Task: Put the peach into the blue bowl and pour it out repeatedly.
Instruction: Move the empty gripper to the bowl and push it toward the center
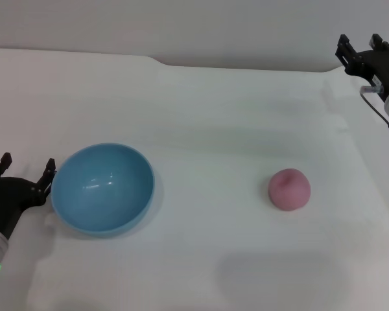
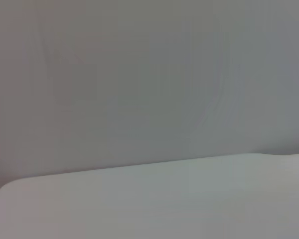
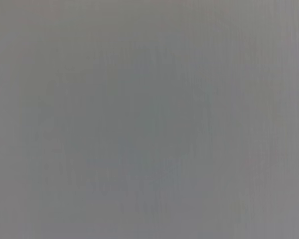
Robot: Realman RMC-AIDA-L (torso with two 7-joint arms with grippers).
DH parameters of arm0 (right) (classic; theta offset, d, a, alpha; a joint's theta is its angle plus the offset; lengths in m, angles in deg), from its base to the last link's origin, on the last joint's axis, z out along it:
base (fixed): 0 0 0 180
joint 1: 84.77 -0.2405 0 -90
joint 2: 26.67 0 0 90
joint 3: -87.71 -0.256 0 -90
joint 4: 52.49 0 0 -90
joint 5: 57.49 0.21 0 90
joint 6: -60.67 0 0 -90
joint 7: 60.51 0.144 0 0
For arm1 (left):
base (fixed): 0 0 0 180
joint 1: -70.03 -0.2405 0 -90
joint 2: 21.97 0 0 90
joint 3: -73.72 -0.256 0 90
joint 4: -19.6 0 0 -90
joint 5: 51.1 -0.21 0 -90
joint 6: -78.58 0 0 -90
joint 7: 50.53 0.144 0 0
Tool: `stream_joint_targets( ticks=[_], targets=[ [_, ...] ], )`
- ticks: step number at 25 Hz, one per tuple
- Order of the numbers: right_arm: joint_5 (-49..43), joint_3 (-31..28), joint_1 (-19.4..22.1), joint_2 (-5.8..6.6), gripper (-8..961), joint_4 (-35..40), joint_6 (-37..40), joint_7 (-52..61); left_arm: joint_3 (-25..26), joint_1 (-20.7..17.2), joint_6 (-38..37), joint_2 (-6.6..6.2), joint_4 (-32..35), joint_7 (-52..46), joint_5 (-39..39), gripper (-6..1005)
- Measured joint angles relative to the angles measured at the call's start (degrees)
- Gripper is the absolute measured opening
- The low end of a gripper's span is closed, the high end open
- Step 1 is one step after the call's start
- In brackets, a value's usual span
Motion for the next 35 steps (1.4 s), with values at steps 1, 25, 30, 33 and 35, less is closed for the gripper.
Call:
stream_joint_targets(
  ticks=[1,25,30,33,35],
  targets=[
    [0.0,0.0,0.0,0.0,660,0.0,0.0,0.0,1.3,-0.2,-0.4,0.01,0.0,0.0,0.3,826],
    [-2.6,0.0,3.4,0.0,661,-0.5,7.1,-0.8,8.8,-0.8,-2.2,-0.7,10.2,-24.2,0.0,827],
    [-2.7,0.0,4.3,0.0,661,-0.8,6.8,-0.8,-1.7,0.1,2.9,-0.81,19.5,-38.7,0.0,827],
    [-2.8,0.0,5.0,0.0,661,-1.1,7.0,-0.8,-10.6,1.1,7.3,-0.87,25.8,-45.3,0.0,828],
    [-2.9,0.0,5.4,0.0,661,-1.7,7.0,-0.8,-16.5,1.8,9.8,-0.92,29.9,-49.4,0.0,828]
  ],
)
